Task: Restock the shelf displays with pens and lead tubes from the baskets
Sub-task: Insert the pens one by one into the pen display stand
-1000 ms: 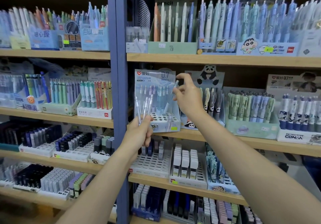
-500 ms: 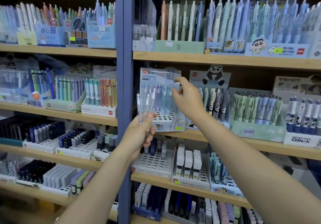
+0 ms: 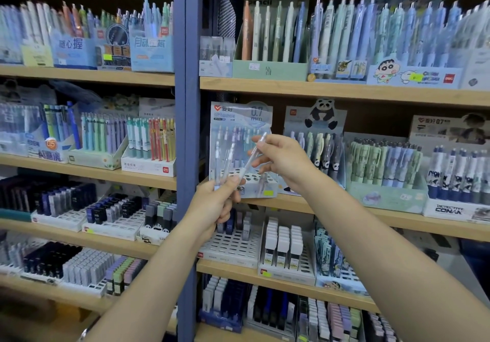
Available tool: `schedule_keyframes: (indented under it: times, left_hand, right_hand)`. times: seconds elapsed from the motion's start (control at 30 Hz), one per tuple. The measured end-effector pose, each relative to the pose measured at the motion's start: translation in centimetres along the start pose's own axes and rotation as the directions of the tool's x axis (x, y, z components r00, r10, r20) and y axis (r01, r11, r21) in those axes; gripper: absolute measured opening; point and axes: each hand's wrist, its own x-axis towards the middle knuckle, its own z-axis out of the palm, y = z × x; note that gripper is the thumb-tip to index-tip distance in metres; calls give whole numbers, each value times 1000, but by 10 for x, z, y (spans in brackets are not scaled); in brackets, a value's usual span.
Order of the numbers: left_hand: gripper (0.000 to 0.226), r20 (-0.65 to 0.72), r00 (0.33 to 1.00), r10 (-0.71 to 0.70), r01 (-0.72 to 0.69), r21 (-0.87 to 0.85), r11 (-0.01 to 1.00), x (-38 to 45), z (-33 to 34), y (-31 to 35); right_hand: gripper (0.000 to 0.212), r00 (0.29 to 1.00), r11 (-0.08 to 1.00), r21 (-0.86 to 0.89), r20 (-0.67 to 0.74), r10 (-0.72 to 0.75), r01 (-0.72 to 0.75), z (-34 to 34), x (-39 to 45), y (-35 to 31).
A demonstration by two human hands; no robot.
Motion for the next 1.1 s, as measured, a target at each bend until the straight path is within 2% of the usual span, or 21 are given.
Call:
schedule_keyframes:
  times: [0.1,0.23,0.4,0.5,0.67,0.8,0.9,1.1]
  left_hand:
    - [22,-14,1000,14,-13,43,999,-2,-3,3]
    - [35,-105,994,-2,7,47,999,-4,-17,4]
    - [15,-123,992,-44,46,14,999,-7,-41,7]
    - [17,-136,990,-42,46,27,999,-9,-50,9]
    - [30,-201,977,-72,88,68,994,-12,-56,9]
    - [38,-150,985,-79,99,130,986,-12,-60,7]
    - [41,-109,993,-51,61,94,994,-10,-62,4]
    - [33,-68,997,28,-21,109,994,-11,-65,3]
  right_hand:
    - [18,999,1000,-1,-18,-28,28,1,1,1]
    - [14,985,990,-48,-98,-139,134,9,7,-4]
    - [13,943,959,-164,-204,-264,233,28,22,-12]
    - [19,934,939,-235,-197,-300,252,45,30,-9]
    - [16,948,905,-365,-139,-287,220,61,42,-3]
    - [9,947,862,-461,-124,-298,211,65,49,-2]
    - [27,935,824,-516,-112,-337,235,69,52,-1]
    - [26,916,771,-562,-57,-398,300,68,59,10]
